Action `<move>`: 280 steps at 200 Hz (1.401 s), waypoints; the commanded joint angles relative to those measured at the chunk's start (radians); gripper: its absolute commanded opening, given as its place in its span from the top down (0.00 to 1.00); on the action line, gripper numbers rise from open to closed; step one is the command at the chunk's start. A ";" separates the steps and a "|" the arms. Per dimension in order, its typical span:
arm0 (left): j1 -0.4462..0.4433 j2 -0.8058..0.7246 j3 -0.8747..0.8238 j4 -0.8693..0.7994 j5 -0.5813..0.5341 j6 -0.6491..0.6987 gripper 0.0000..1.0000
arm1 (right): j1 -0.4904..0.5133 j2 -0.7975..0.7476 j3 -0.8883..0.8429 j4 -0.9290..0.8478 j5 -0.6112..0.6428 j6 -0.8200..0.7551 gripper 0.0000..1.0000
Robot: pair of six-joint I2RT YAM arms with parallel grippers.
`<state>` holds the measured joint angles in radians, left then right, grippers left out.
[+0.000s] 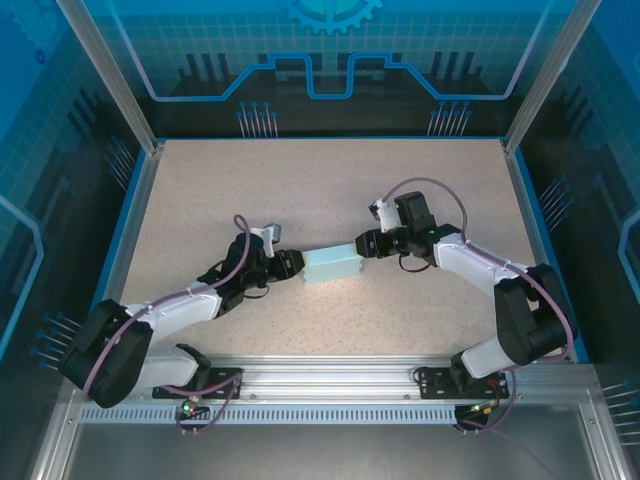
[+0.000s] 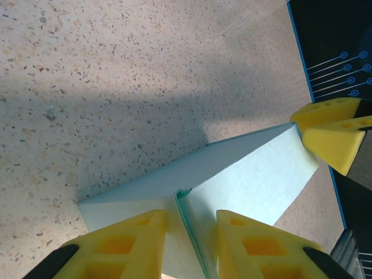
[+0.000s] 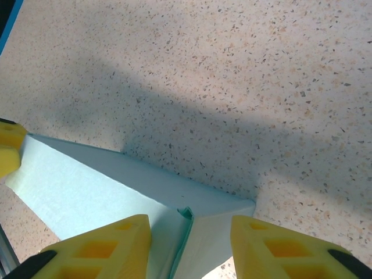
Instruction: Fold the paper box
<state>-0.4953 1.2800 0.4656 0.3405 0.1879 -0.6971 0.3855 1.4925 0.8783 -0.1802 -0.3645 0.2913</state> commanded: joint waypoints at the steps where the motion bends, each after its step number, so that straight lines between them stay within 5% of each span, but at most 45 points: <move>1: 0.011 0.083 -0.019 -0.221 -0.065 0.057 0.71 | 0.005 0.027 0.037 -0.116 0.030 -0.014 0.58; 135: 0.012 0.129 0.064 -0.222 -0.062 0.103 0.66 | -0.057 0.025 0.007 -0.122 -0.106 -0.017 0.54; 242: 0.011 0.173 0.003 -0.158 -0.030 0.064 0.65 | -0.054 0.056 -0.163 -0.009 -0.059 0.040 0.72; 280: 0.011 0.123 0.059 -0.199 -0.029 0.088 0.60 | -0.044 0.008 -0.096 -0.044 -0.044 0.029 0.63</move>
<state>-0.4850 1.3777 0.5362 0.3676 0.1772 -0.6292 0.3218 1.4815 0.7887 -0.0780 -0.5076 0.3351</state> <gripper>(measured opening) 0.382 0.345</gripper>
